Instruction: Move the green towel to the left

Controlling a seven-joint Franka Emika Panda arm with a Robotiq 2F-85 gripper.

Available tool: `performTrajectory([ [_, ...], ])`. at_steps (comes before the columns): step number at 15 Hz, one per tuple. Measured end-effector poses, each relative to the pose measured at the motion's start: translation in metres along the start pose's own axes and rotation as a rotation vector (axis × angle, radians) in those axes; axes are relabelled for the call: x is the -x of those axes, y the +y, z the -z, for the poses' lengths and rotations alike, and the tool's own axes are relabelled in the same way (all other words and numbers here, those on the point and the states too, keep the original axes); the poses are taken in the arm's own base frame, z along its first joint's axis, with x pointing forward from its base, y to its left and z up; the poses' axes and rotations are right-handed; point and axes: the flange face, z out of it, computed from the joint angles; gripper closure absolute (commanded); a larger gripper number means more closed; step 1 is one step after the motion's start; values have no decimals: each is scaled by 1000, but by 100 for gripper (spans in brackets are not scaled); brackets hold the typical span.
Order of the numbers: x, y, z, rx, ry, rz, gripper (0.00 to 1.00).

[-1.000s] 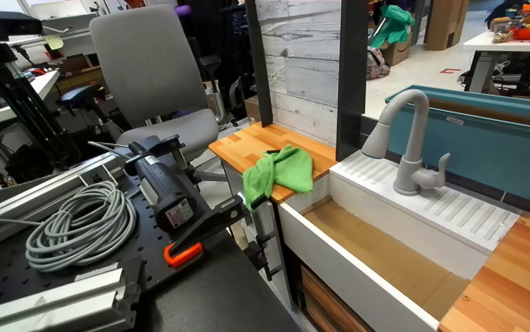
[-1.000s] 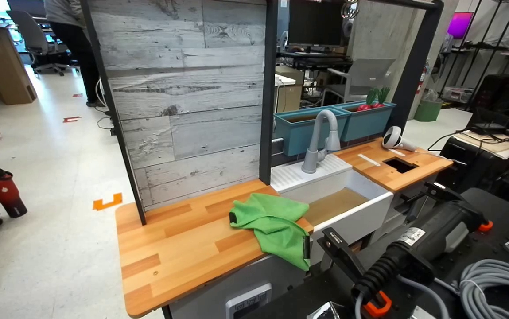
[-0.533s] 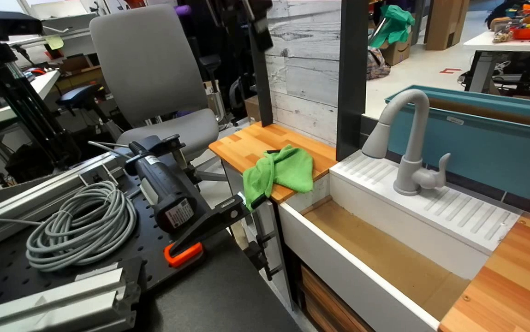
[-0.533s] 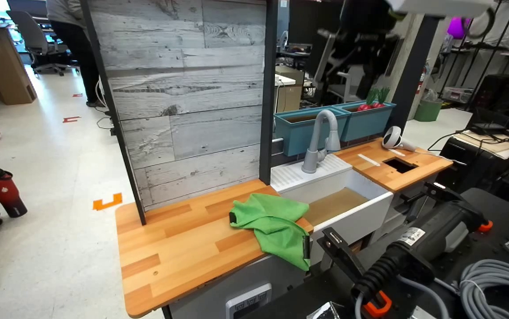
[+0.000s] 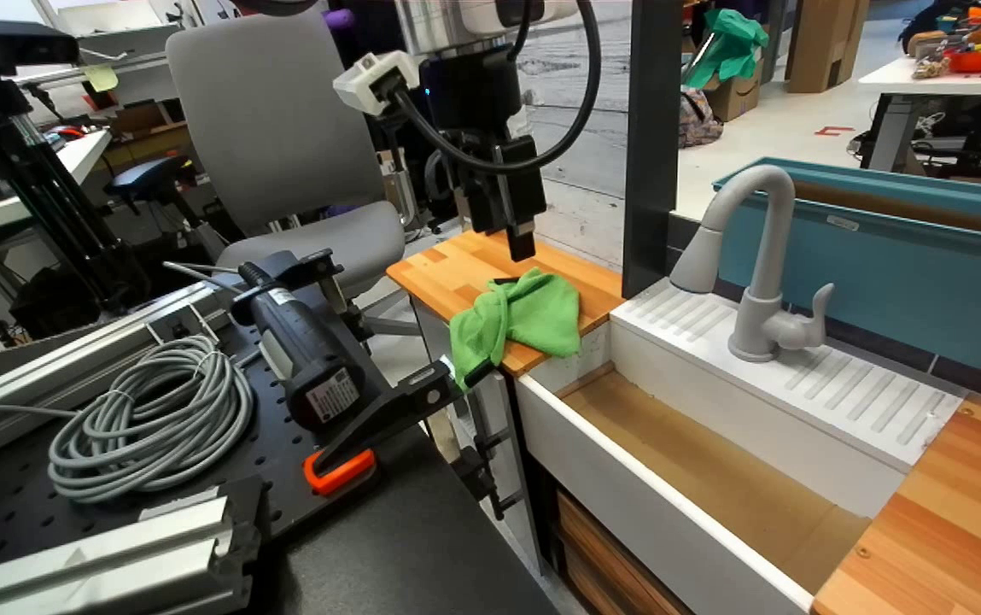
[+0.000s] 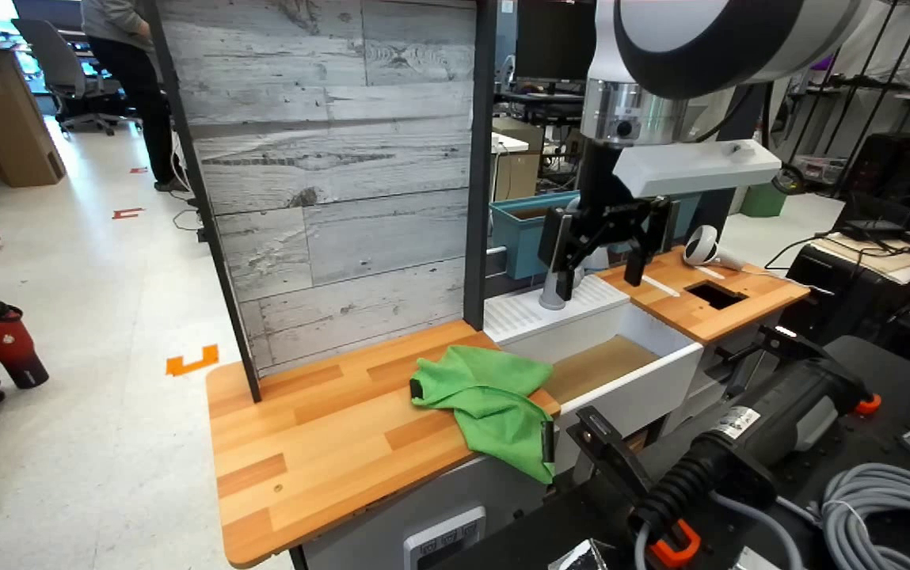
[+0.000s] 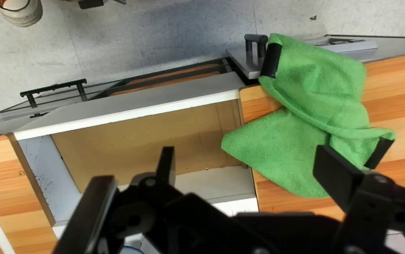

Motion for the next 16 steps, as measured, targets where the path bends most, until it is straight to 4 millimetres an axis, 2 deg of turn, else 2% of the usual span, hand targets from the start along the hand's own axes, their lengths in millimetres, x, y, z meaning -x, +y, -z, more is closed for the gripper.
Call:
performTrajectory([
  [5,-1,-3,-1,1,-1,-5,0],
  [7,-3,-15,-9,-6,-12,2,0],
  [9,-8,-35,-25,-10,-30,25,0],
  [12,-18,-68,-62,-18,-61,60,0],
  [14,-27,-82,-86,-21,-77,76,0],
  [16,-38,-87,-109,-25,-87,83,0],
])
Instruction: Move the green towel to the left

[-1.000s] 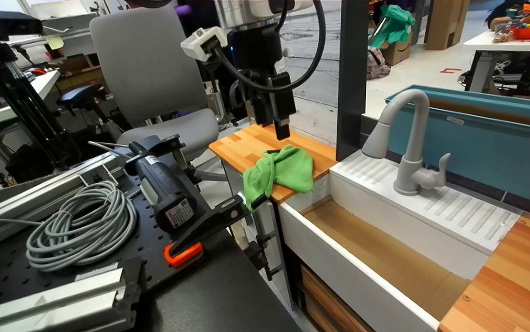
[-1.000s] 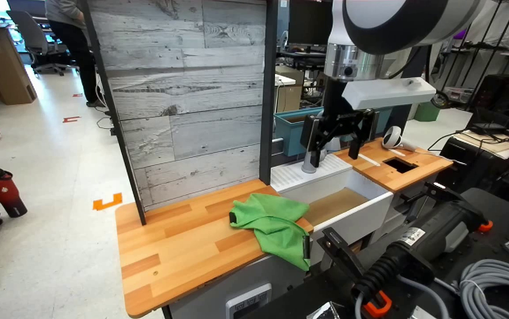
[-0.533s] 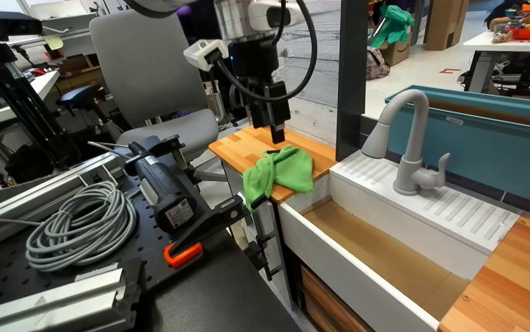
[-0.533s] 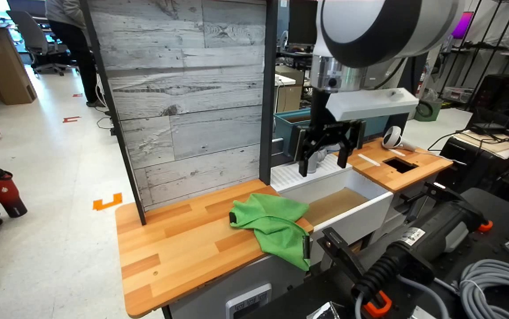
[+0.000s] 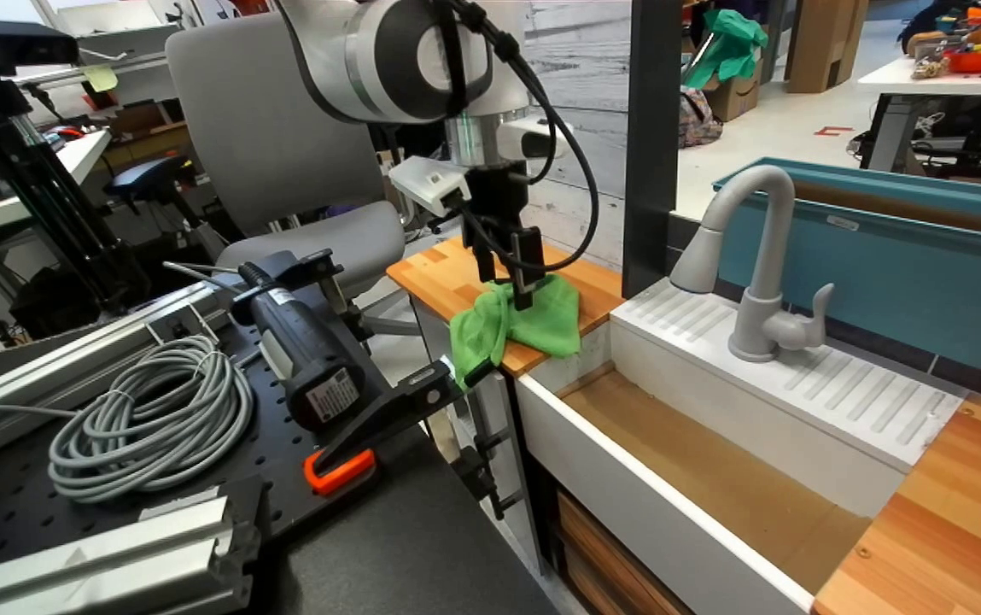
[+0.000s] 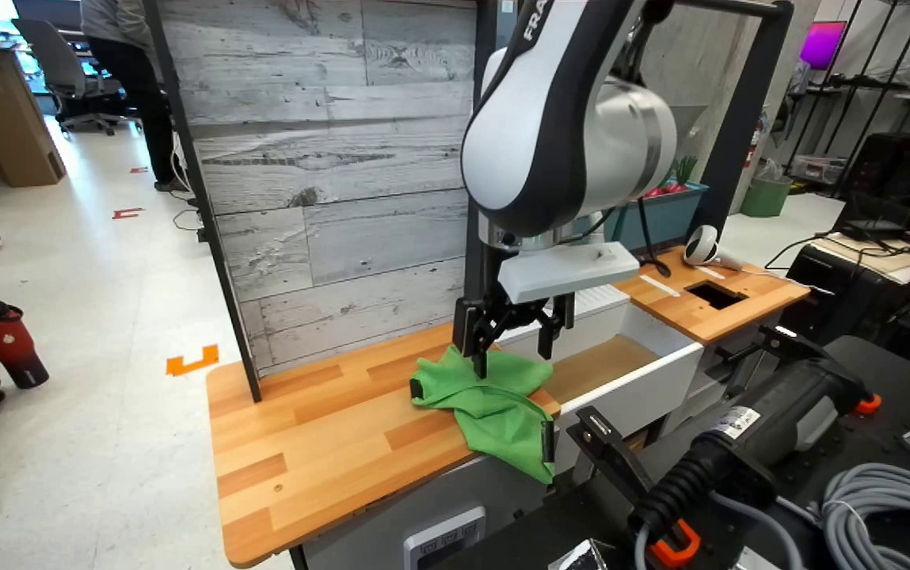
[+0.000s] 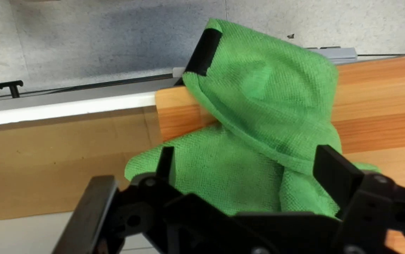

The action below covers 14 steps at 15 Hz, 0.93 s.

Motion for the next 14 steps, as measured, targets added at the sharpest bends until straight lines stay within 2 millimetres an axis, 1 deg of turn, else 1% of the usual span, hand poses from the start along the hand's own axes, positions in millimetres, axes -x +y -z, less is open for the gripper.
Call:
performTrajectory([
  [3,-18,0,-25,2,-23,1,0],
  [8,-38,-3,-55,10,-43,15,0],
  [12,-44,-18,-73,14,-54,45,0],
  [14,-45,-32,-80,19,-61,71,0],
])
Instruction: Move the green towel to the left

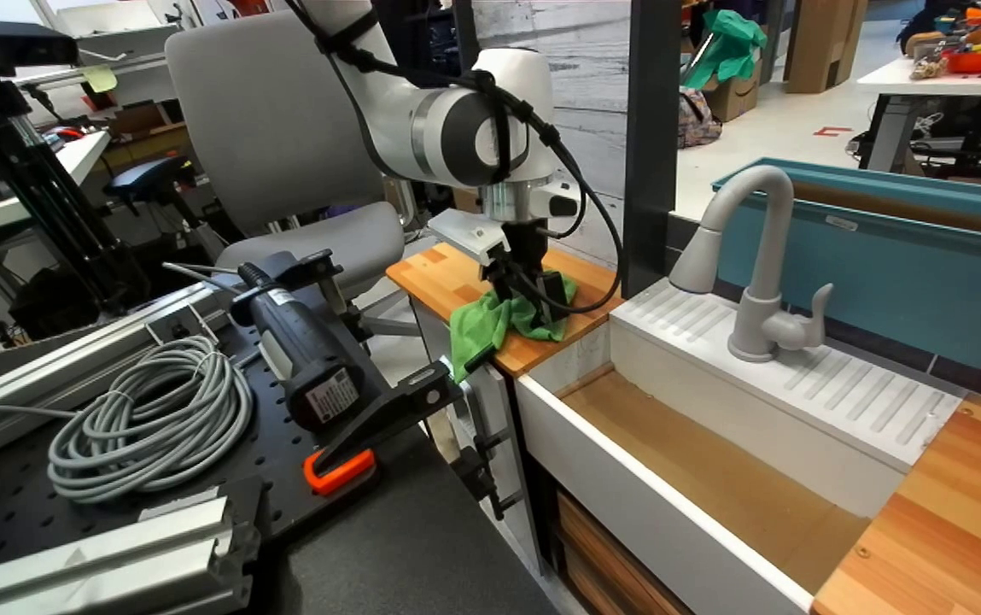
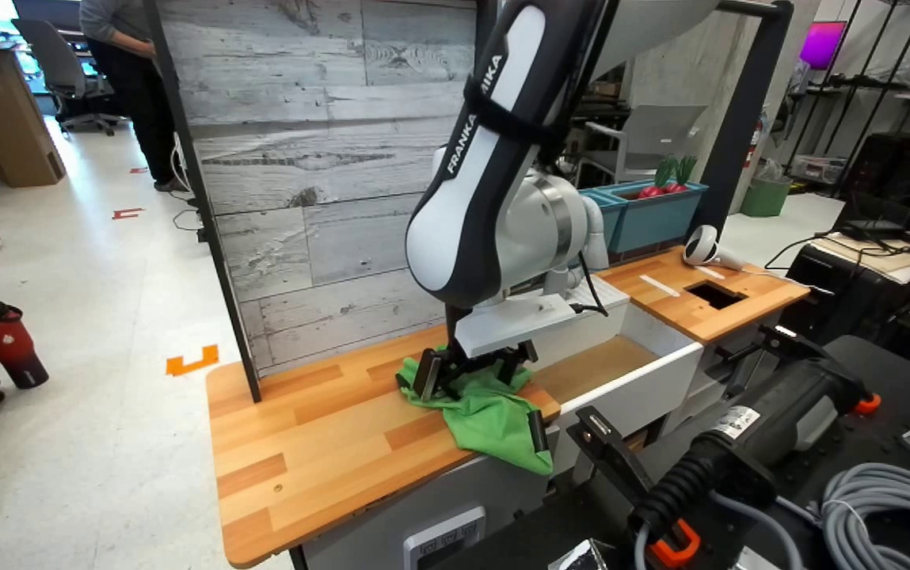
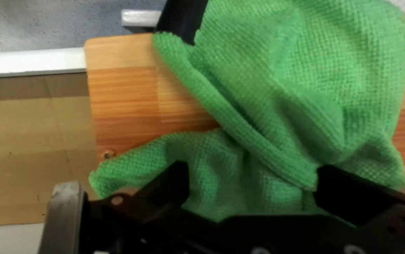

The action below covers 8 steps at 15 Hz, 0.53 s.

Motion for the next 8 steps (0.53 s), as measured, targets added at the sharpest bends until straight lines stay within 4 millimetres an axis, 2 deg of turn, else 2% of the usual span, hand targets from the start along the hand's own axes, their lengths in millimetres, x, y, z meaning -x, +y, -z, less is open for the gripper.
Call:
performTrajectory([
  [4,-2,-41,-1,14,-4,70,0],
  [8,2,-98,1,32,-5,163,0],
])
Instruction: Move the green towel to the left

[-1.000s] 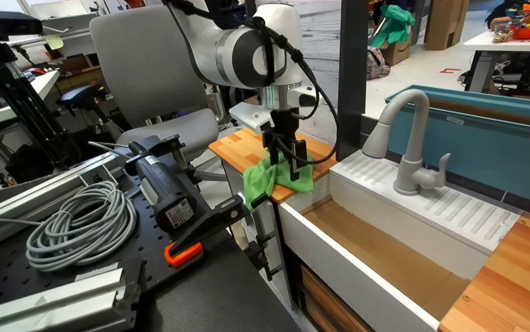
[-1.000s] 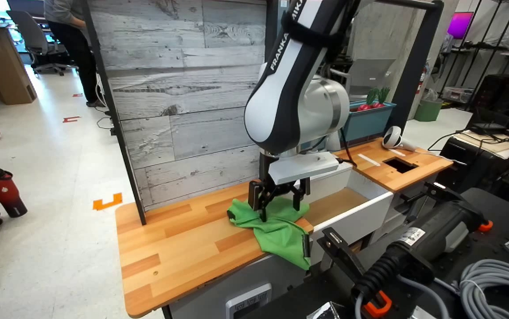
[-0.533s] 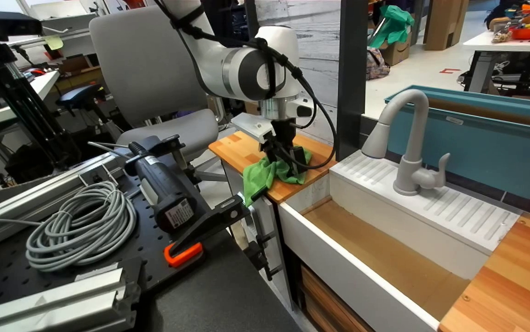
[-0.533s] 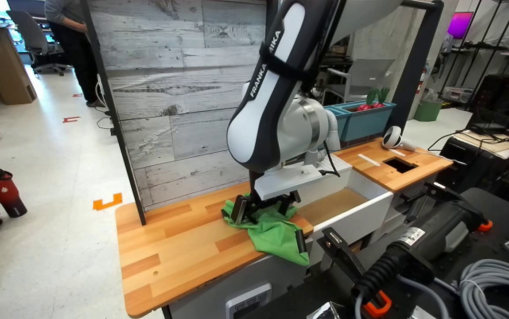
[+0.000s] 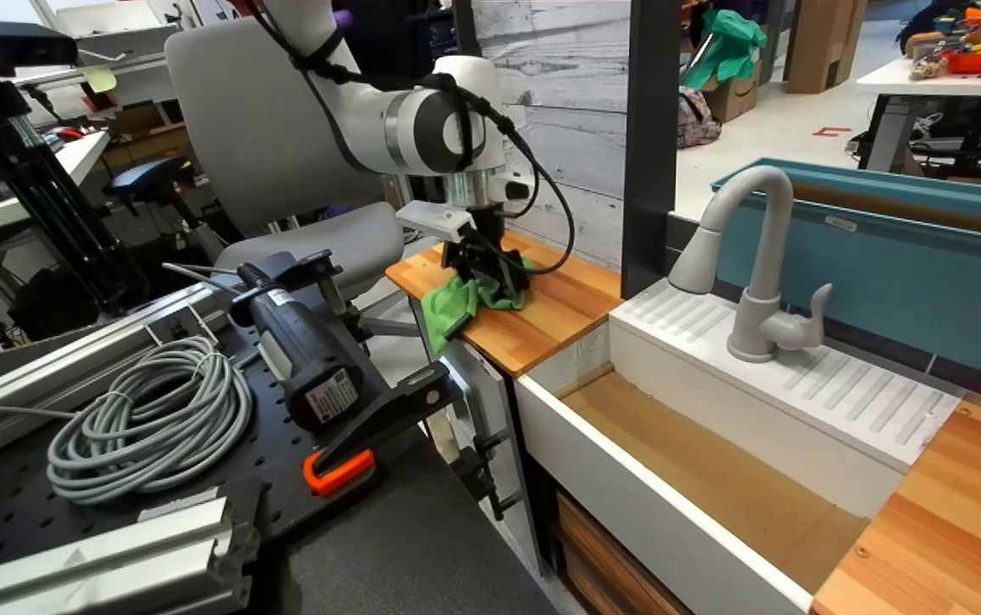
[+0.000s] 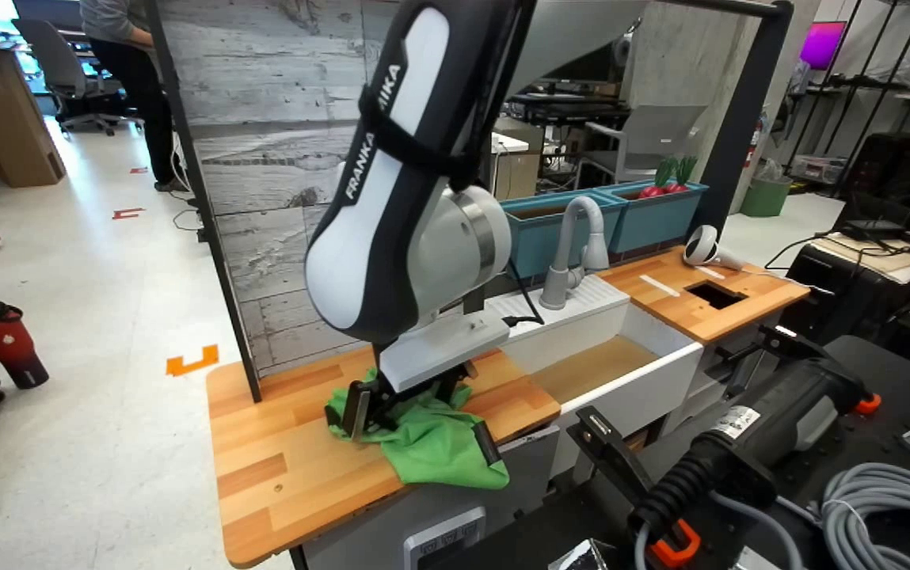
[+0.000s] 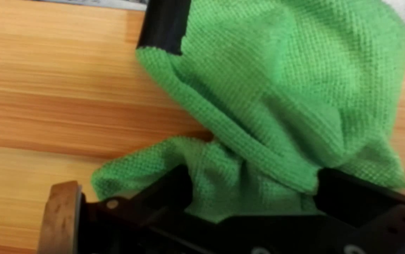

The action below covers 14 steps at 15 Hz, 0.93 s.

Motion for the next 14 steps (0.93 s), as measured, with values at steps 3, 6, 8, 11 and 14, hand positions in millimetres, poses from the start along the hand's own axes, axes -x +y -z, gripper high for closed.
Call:
performTrajectory([
  [3,-2,-45,3,19,2,76,0],
  [6,-5,-81,5,37,-2,133,0],
  [8,-7,-95,6,45,-5,154,0],
  [11,-11,-104,7,54,-11,169,0],
  [14,-12,-109,10,57,-9,184,0],
])
